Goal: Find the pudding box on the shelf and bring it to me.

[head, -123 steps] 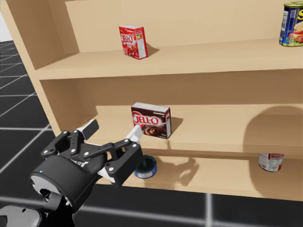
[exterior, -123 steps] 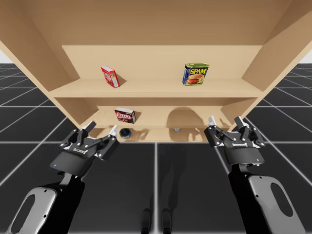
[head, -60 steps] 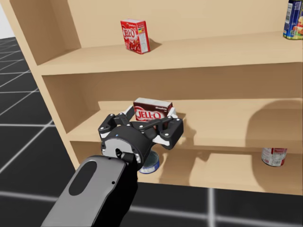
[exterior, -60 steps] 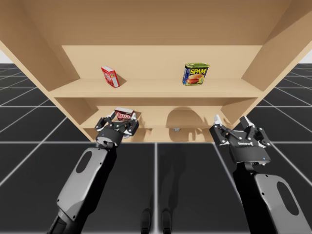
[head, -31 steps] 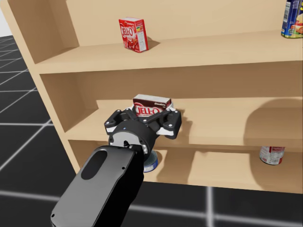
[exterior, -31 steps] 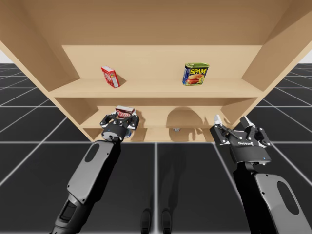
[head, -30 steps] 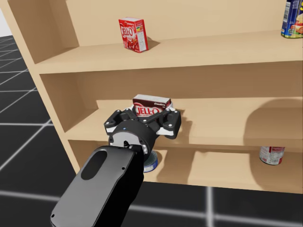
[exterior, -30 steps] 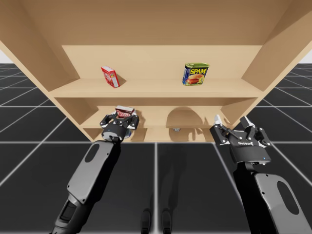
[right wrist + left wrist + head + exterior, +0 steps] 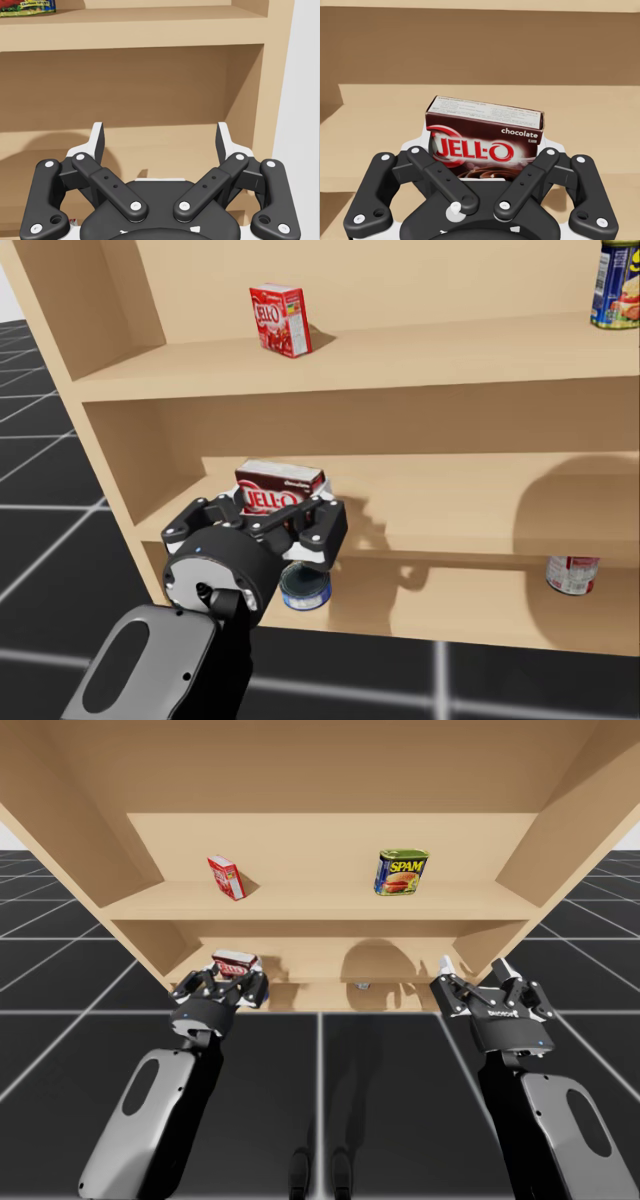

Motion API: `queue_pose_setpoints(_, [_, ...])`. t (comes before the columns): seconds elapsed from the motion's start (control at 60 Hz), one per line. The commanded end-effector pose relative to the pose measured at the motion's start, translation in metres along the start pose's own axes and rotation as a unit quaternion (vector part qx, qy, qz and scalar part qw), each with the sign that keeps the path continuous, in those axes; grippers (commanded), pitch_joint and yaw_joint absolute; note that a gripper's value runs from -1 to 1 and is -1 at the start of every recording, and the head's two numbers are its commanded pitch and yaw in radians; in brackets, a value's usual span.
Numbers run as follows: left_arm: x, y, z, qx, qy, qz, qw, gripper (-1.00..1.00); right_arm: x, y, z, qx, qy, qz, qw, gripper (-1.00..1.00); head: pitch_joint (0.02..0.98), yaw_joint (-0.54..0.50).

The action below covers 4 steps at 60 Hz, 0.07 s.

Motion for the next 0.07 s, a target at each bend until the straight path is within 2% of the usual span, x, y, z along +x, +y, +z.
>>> queue_pose_setpoints(0.017, [0.014,-0.010,0.030,-0.075,-0.010,-0.002,0.9972,1.00,-0.001,0.000,-0.001,0.000,0.000,0.002,1.0000,-1.00,0.563,0.24])
queue_pose_setpoints(0.067, [0.015,-0.009,0.043,-0.084,-0.007,-0.003,0.9964,1.00,-0.001,0.001,-0.001,-0.002,-0.003,0.006,1.0000,-1.00,0.565,0.24])
